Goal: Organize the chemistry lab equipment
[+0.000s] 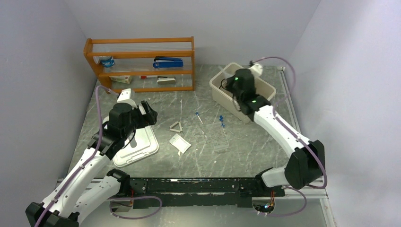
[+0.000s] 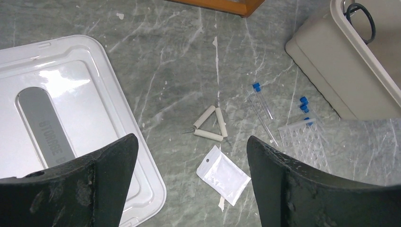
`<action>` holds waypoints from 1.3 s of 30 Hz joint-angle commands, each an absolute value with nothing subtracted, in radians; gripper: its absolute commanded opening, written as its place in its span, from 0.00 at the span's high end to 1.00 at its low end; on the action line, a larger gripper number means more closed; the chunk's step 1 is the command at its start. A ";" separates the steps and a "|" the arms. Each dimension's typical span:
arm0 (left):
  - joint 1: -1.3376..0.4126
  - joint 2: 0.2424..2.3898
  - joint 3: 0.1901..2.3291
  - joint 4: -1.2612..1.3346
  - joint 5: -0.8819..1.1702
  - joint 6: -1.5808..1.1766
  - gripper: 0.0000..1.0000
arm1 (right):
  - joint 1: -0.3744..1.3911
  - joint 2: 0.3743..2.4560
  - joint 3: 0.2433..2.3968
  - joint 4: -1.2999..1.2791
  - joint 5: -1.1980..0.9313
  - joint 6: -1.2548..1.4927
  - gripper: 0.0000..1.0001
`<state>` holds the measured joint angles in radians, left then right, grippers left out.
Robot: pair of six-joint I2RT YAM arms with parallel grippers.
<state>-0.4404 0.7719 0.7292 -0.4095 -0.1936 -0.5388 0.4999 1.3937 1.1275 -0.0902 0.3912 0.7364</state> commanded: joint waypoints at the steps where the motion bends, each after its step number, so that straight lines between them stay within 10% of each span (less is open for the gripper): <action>1: -0.442 0.778 0.732 -0.374 -0.153 -0.537 0.11 | 0.335 1.332 1.118 -0.186 0.399 0.651 1.00; 25: -0.441 0.882 0.774 -0.352 0.007 -0.506 0.11 | 0.041 1.613 1.140 -0.225 0.199 0.336 1.00; 39: -0.441 0.935 0.820 -0.335 0.002 -0.487 0.11 | 0.107 1.556 1.196 -0.310 0.359 0.306 0.62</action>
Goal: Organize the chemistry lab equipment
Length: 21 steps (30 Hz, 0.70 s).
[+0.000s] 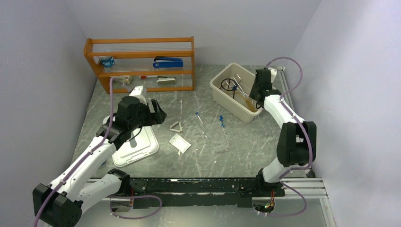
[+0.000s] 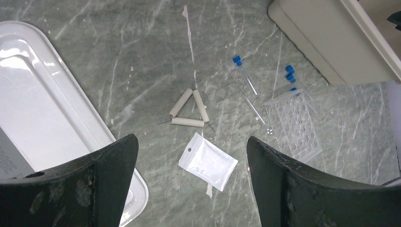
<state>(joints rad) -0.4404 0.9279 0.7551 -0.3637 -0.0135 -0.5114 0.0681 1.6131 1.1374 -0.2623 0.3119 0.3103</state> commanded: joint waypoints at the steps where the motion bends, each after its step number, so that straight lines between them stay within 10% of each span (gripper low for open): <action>1: -0.442 0.940 0.826 -0.337 0.002 -0.483 0.11 | 0.114 1.549 1.216 -0.336 0.357 0.317 0.61; 21: -0.442 0.932 0.826 -0.337 -0.123 -0.477 0.03 | 0.658 1.492 1.155 -0.368 0.126 0.295 0.50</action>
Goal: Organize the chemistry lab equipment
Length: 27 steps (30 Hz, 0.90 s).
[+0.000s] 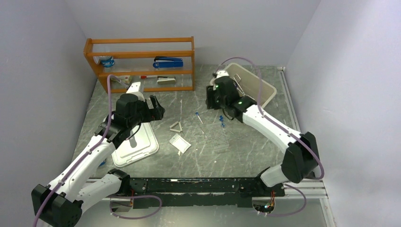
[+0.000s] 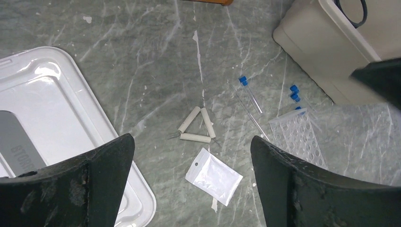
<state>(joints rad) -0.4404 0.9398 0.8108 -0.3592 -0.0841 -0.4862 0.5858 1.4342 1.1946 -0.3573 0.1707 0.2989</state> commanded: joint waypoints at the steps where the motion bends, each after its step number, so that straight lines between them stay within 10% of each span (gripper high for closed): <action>1: -0.442 0.934 0.828 -0.341 -0.126 -0.478 0.03 | 0.681 1.516 1.156 -0.379 0.138 0.293 0.50; 27: -0.442 0.914 0.805 -0.343 -0.135 -0.486 0.05 | 0.835 1.879 1.229 -0.455 0.247 0.351 0.70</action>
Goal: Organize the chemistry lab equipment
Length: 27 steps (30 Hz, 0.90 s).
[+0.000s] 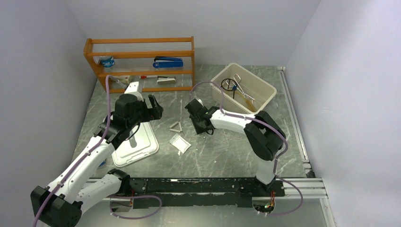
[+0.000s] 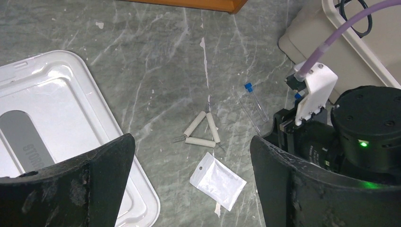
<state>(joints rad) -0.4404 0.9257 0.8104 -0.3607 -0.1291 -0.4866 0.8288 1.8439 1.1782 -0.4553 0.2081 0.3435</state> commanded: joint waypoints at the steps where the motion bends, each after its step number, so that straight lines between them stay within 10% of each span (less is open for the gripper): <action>1: -0.442 0.916 0.807 -0.342 -0.134 -0.486 0.05 | 0.834 1.888 1.232 -0.449 0.243 0.351 0.71; 9: -0.442 0.907 0.802 -0.346 -0.134 -0.489 0.06 | 0.835 1.963 1.251 -0.434 0.237 0.347 0.75; 17: -0.442 0.909 0.802 -0.326 -0.136 -0.498 0.07 | 0.861 1.997 1.319 -0.483 0.263 0.397 1.00; 27: -0.442 0.884 0.772 -0.339 -0.163 -0.520 0.08 | 0.860 1.751 1.388 -0.426 0.297 0.334 1.00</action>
<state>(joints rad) -0.4404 0.9085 0.7918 -0.3595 -0.1349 -0.5041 0.8612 1.8774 1.3212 -0.4614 0.2501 0.3786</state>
